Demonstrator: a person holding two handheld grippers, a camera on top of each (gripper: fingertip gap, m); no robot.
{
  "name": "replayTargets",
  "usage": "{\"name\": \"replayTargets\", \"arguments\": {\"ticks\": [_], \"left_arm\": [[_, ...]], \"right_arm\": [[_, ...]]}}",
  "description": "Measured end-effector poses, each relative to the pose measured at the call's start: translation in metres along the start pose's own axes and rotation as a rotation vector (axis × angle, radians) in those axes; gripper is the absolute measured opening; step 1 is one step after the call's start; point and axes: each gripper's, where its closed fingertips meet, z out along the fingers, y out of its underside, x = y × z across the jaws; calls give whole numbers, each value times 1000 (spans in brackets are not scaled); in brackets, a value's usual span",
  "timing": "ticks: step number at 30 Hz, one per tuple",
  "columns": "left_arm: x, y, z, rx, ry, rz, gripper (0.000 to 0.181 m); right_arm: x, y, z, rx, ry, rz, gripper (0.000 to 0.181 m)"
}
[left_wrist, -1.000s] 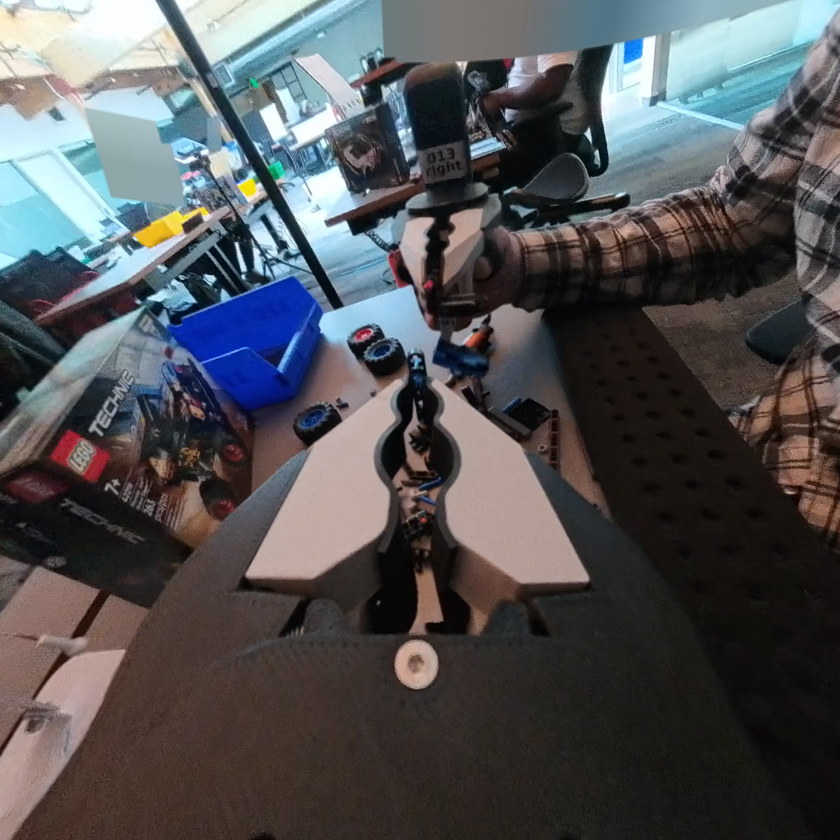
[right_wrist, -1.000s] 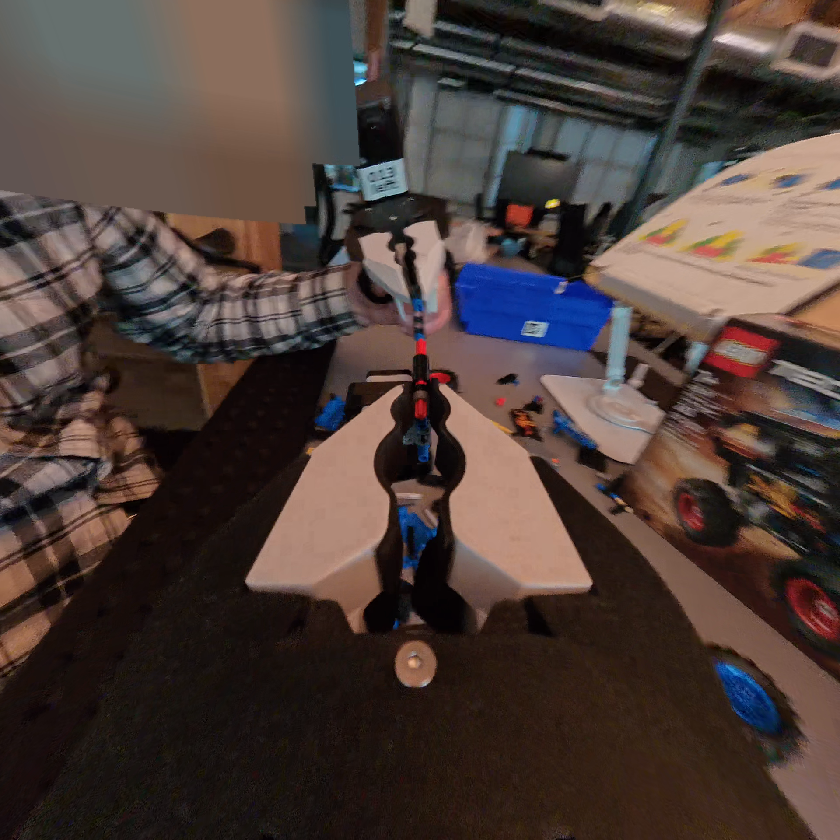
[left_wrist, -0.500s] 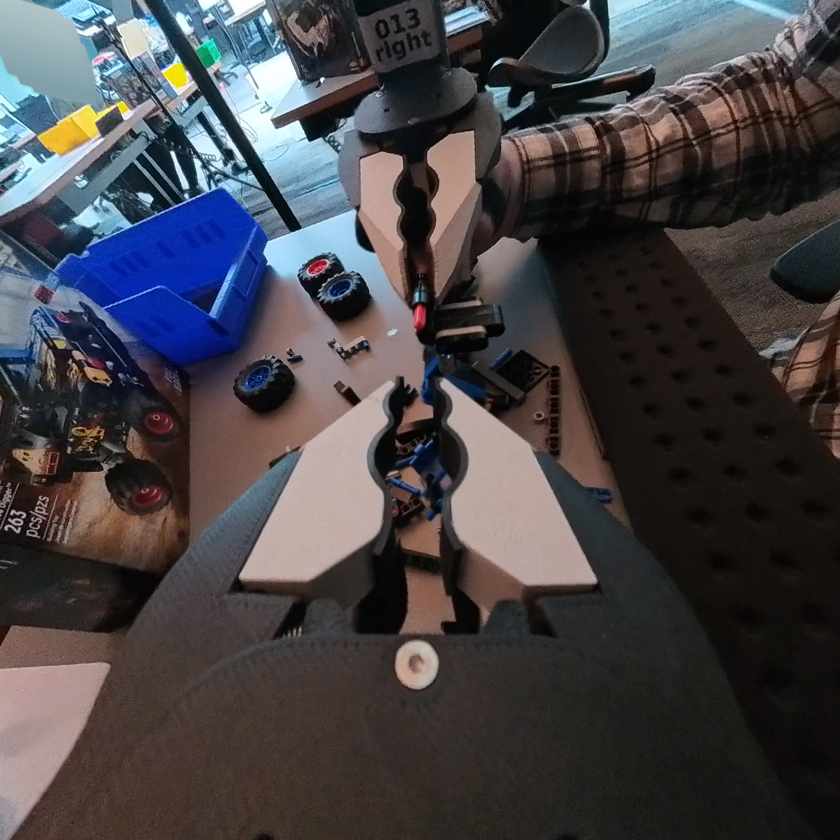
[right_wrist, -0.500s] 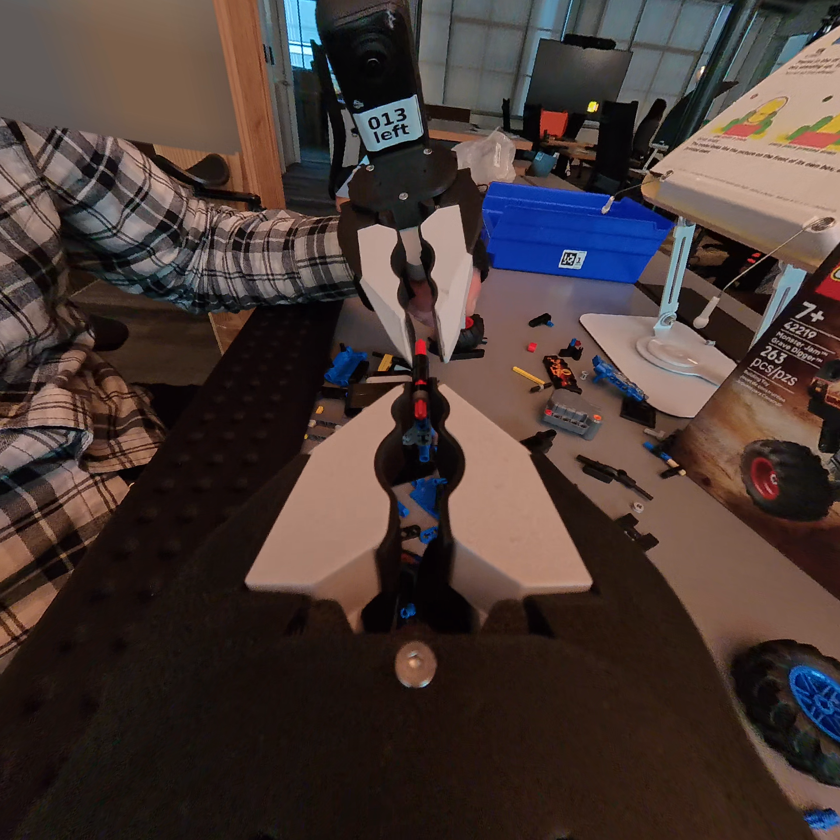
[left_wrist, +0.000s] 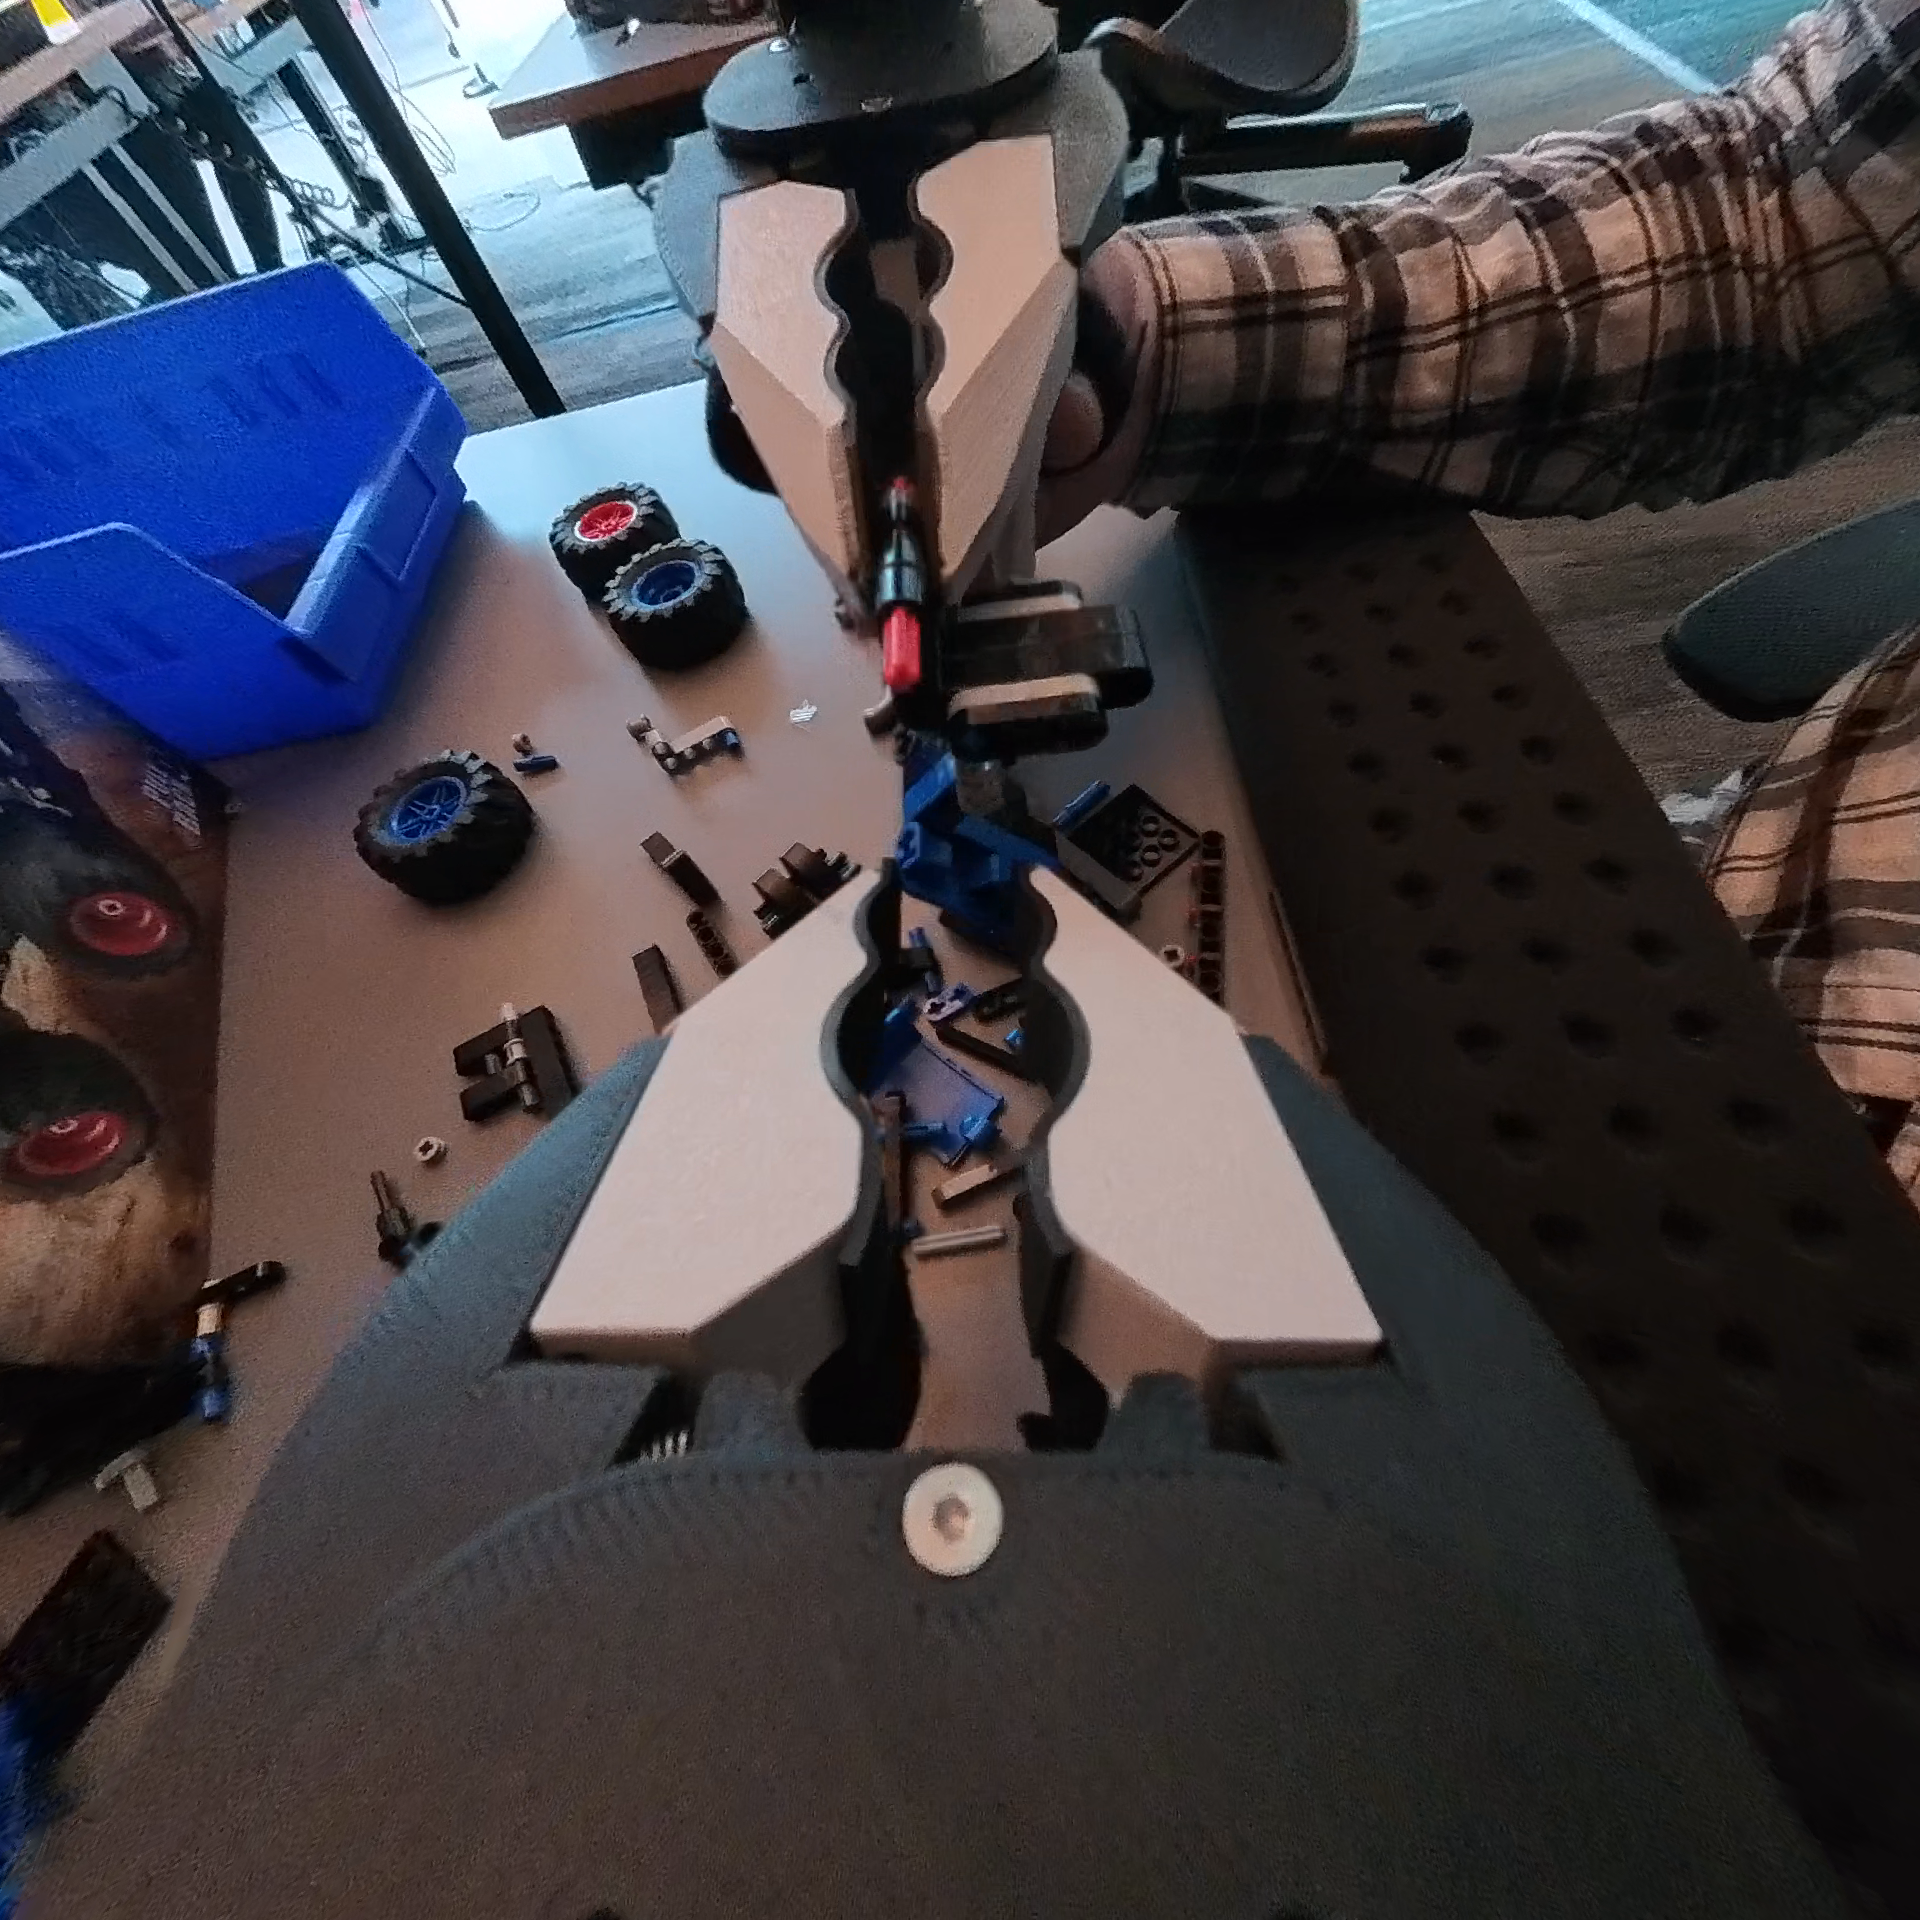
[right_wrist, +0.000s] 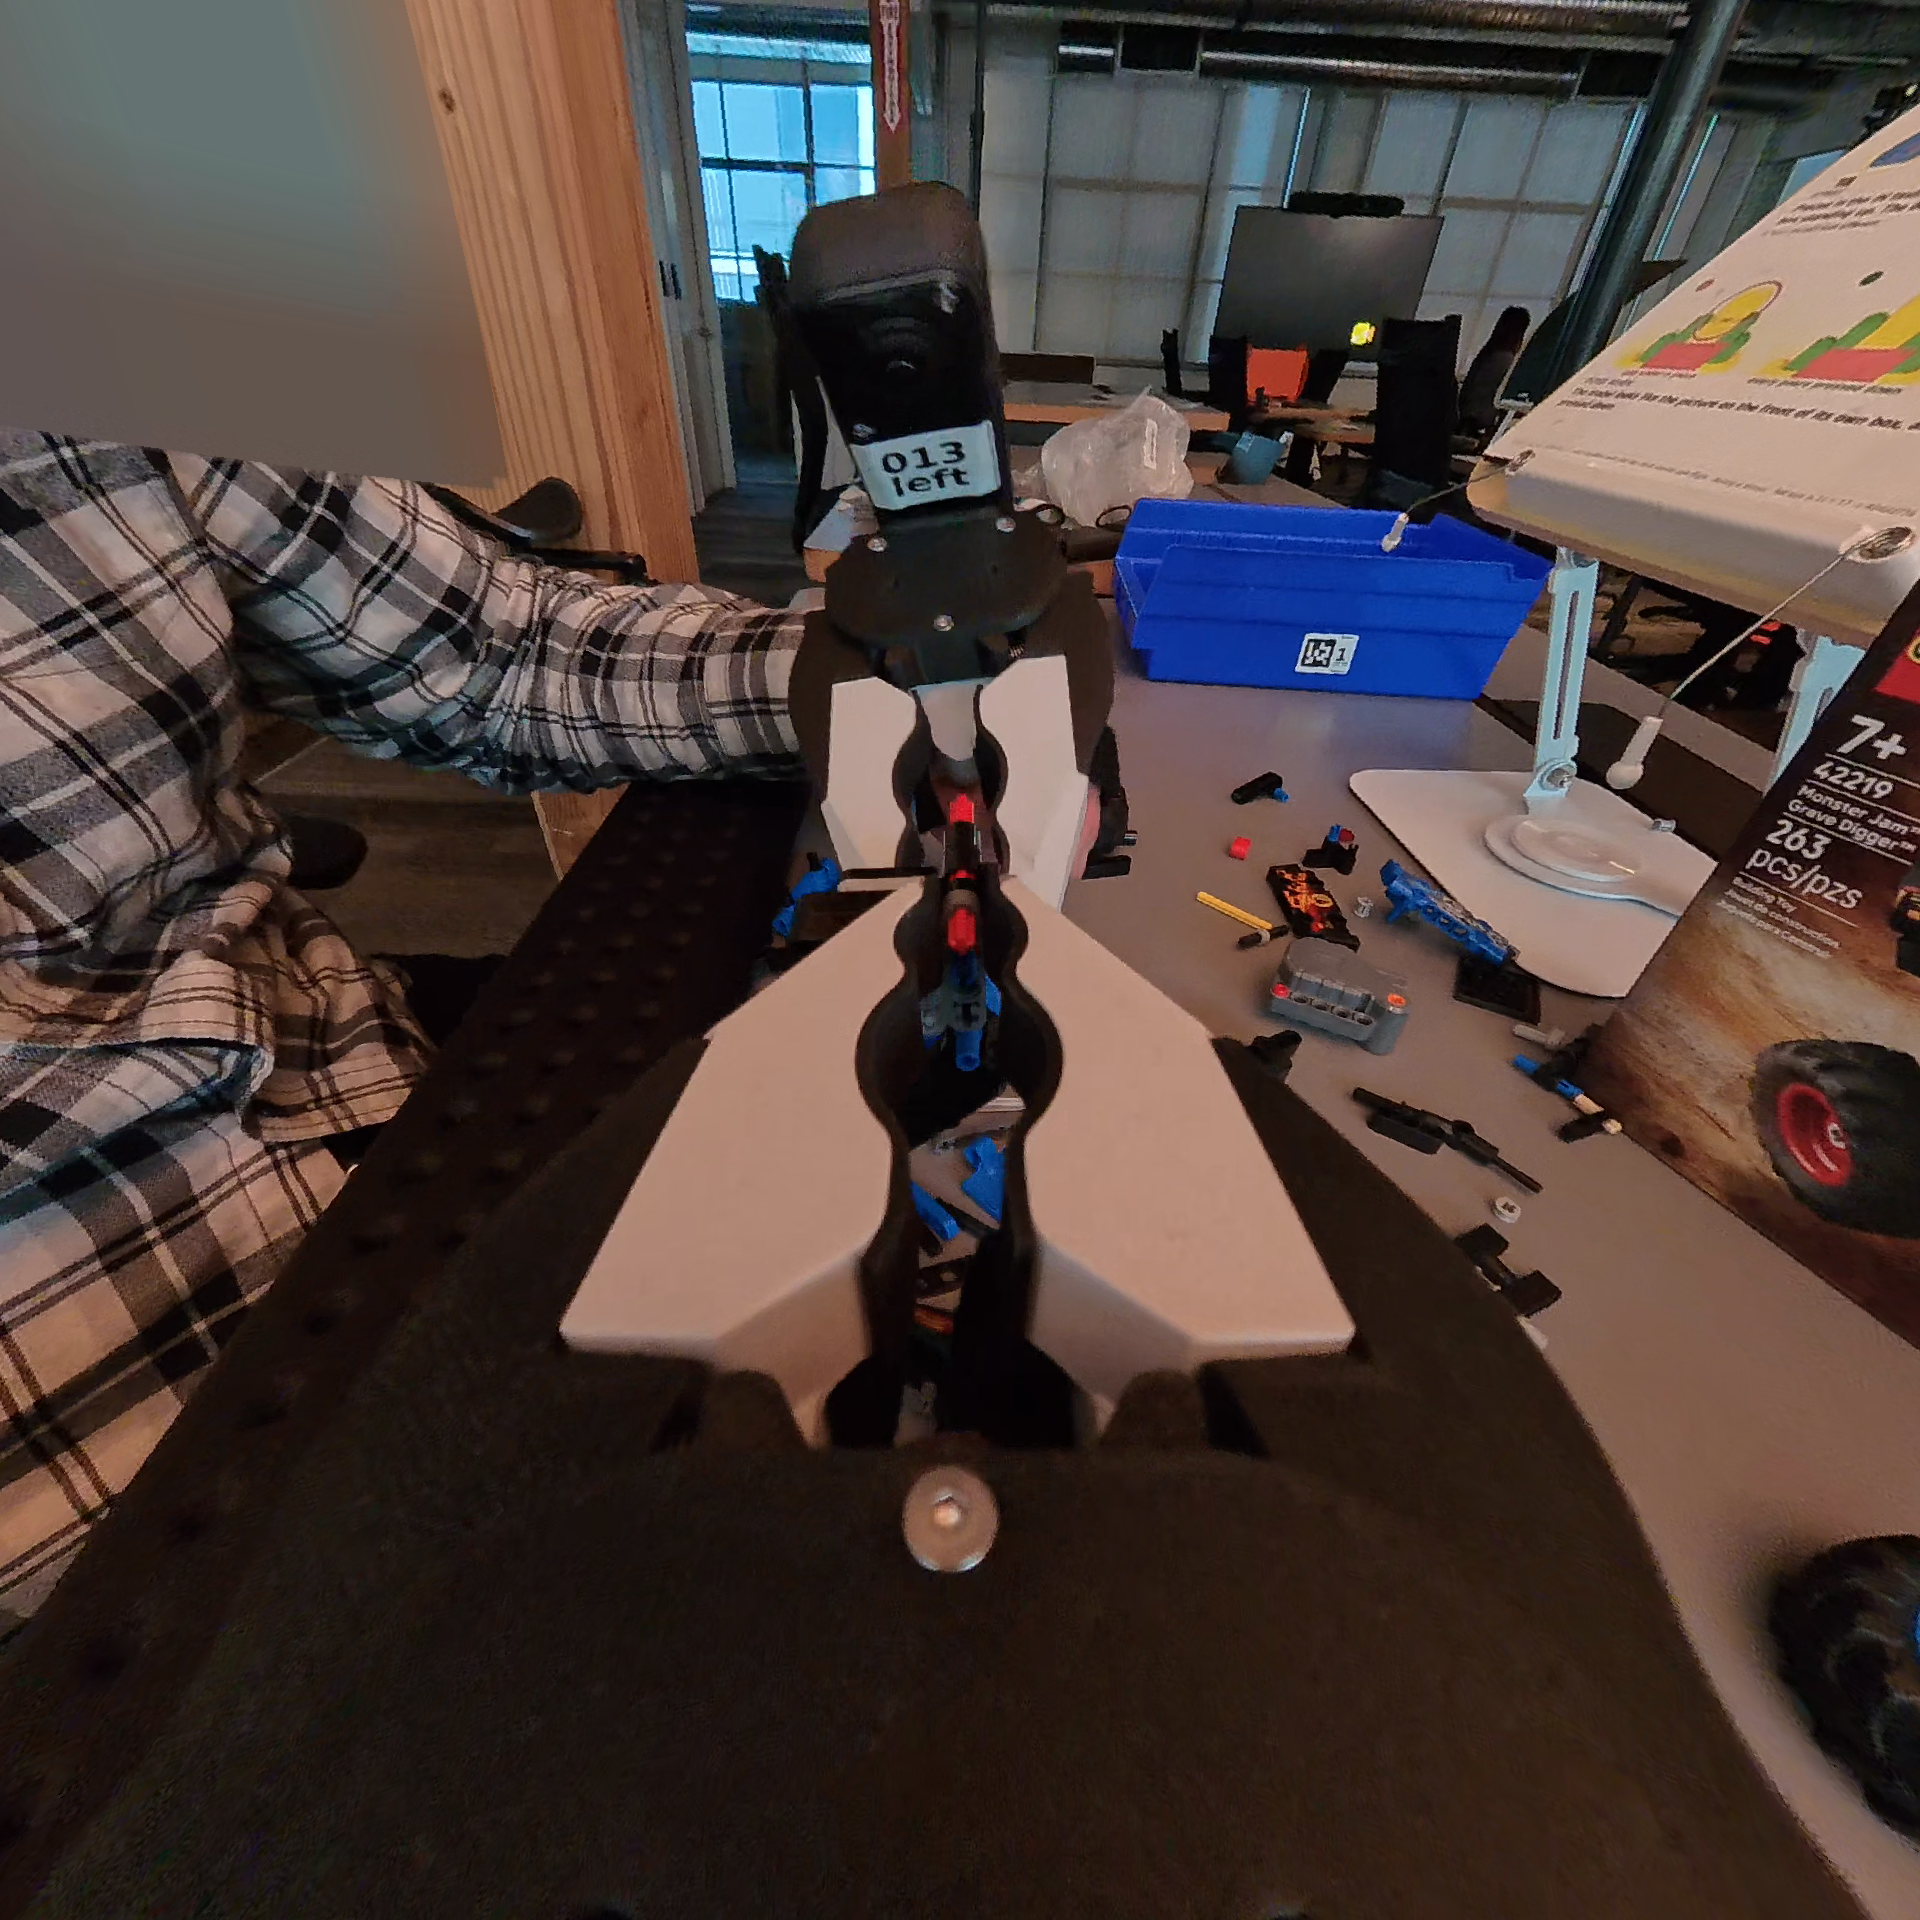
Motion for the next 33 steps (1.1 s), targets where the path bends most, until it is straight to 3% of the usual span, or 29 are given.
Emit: {"name": "replayTargets", "arguments": {"ticks": [2,11,14,20,29,33], "left_arm": [[-6,-7,-3,41,-30,-6,6],[-11,-24,-19,74,-132,113,4],[-13,-27,-22,41,-211,226,3],[-17,-32,-28,-5,-339,373,4],[-22,-34,-30,-33,-420,436,3],[-30,-38,-35,-20,-479,446,3]], "right_arm": [[-2,-1,0,9,-11,-3,5],[-5,-5,-10,22,-2,-39,6],[1,-1,-16,5,20,-9,35],[-2,9,-9,-68,32,-55,39],[-6,12,-10,-133,97,-239,25],[-2,11,-12,-144,137,-245,38]]}}
